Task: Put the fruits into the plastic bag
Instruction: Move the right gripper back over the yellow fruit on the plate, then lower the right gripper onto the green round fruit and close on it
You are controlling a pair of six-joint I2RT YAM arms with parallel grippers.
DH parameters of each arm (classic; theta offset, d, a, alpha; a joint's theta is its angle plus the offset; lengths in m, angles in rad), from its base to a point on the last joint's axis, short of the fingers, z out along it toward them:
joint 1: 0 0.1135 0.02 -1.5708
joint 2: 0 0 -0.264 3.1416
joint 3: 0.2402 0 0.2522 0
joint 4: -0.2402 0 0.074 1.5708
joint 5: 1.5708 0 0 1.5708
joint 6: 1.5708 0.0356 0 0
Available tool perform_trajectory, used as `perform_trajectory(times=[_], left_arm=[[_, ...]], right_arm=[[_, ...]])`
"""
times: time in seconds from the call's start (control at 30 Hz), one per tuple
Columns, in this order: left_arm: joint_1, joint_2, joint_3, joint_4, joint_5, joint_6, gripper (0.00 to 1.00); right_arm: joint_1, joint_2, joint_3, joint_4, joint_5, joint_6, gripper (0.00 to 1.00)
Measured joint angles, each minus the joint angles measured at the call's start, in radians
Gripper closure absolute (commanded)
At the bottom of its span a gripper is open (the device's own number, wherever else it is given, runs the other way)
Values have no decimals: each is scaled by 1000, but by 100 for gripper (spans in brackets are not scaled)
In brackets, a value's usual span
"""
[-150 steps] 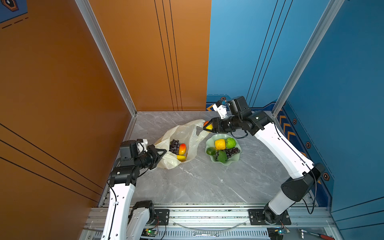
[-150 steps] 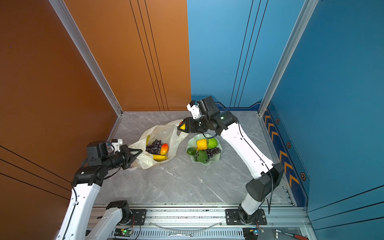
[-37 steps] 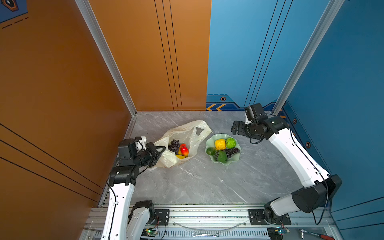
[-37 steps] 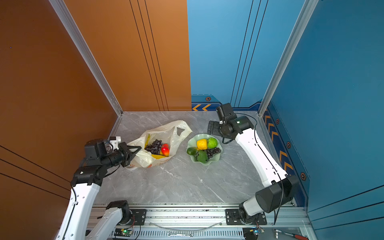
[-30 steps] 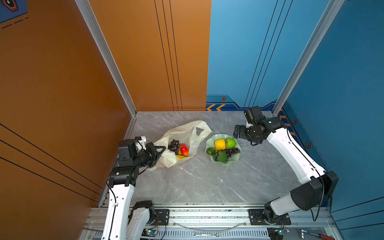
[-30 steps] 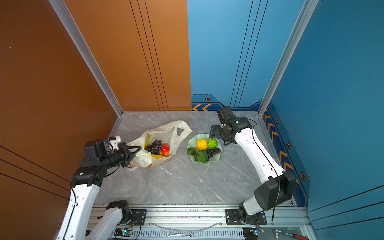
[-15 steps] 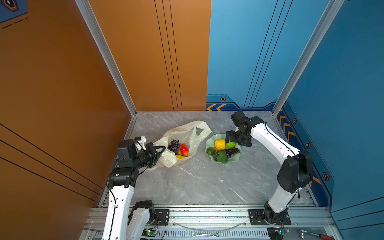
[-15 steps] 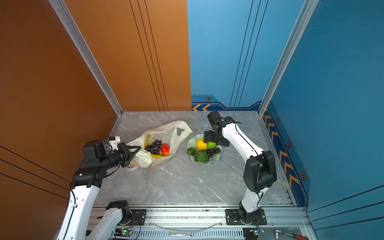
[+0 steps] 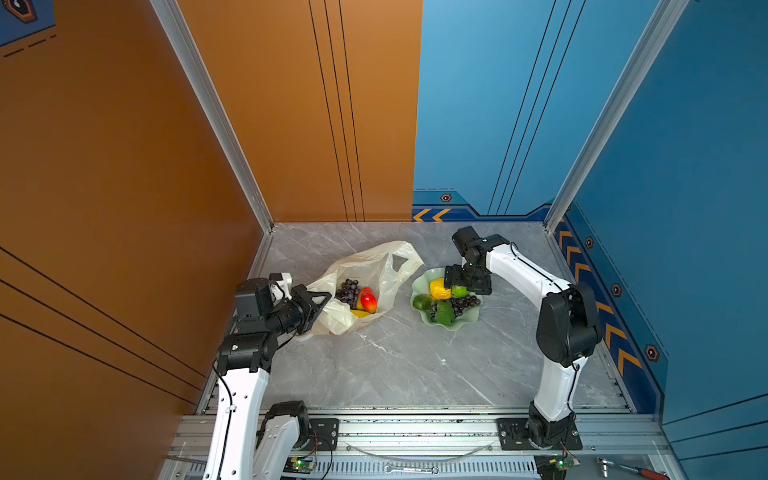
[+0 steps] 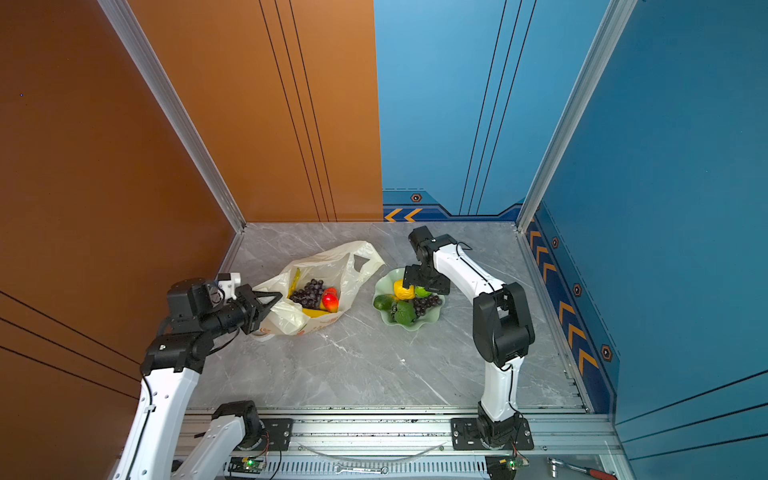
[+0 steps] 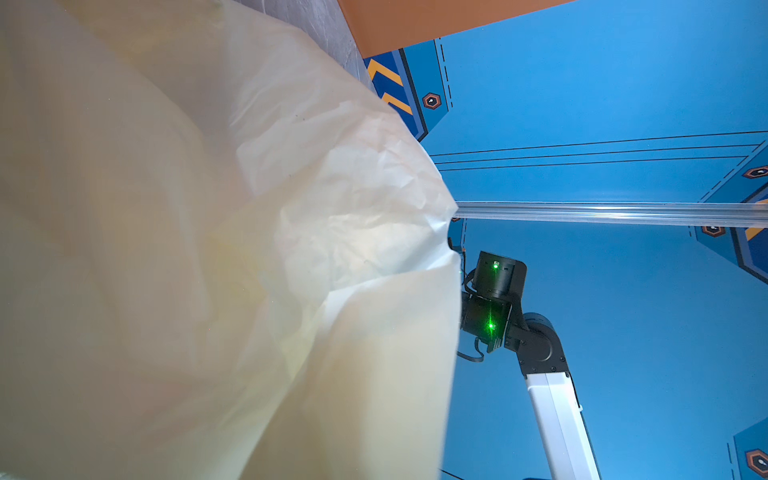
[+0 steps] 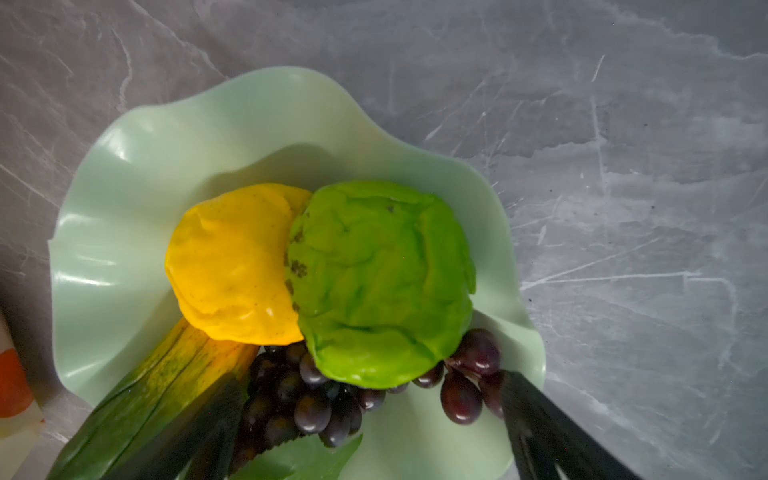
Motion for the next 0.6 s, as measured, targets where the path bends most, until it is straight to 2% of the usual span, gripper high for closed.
perform_trajectory(times=[0.17,0.6], left_arm=[[1,6,0,0,3,3,100],[4,7,-3,0,3,3,100]], right_arm=[[-9,29,37,17,-11,13,14],[-24,64,64,20,2,24,15]])
